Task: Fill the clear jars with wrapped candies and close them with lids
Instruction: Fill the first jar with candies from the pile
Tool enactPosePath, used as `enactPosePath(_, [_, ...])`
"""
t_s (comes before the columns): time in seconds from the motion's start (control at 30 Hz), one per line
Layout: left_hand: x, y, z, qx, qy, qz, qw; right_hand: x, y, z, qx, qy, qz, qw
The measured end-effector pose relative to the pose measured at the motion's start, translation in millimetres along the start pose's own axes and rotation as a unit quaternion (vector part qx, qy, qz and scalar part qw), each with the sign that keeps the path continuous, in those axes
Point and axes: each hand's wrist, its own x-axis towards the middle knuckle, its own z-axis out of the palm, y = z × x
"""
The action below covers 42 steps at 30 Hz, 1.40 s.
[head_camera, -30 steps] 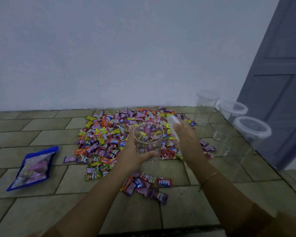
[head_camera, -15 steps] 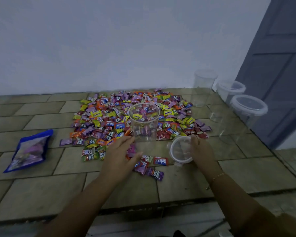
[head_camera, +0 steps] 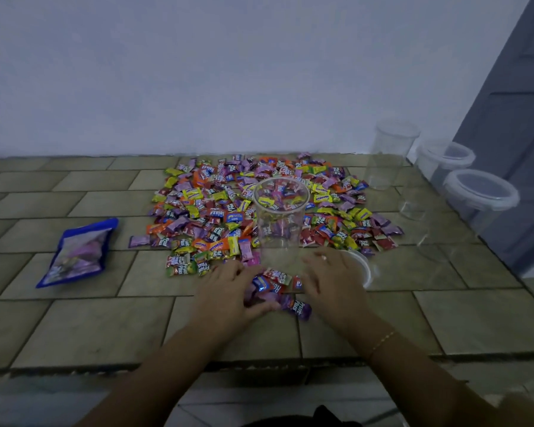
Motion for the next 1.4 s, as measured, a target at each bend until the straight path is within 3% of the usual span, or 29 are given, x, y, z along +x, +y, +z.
enactPosePath(0.13, [3,5,5,0.031,-0.017,0.01,0.999,-15,-15,10,-0.034,-0.065,-0.108,0.991])
enactPosePath(0.4, [6,3,8,0.033,-0.037,0.051,0.997,-11,-9,34,-0.033,-0.102,-0.144,0.984])
enactPosePath(0.53, [12,-3,4,0.045,-0.115,0.04,0.992,-9,-8,40,-0.033,-0.052,-0.149,0.987])
enactPosePath(0.63, [14,-4,3,0.049,-0.123,0.044,0.99,-6,-8,41,-0.067,-0.004,-0.153,0.986])
enactPosePath(0.97, [16,5,-9,0.06,-0.147,0.024,0.987,-4,-9,46,-0.009,-0.004,-0.134,0.991])
enactPosePath(1.2, [8,-2,-9,-0.084,-0.081,-0.039,0.992,-1,-19,47,-0.039,0.023,-0.087,0.995])
enactPosePath(1.4, [3,-2,-14,-0.223,-0.021,-0.119,0.967,-1,-21,45,-0.009,0.03,-0.072,0.997])
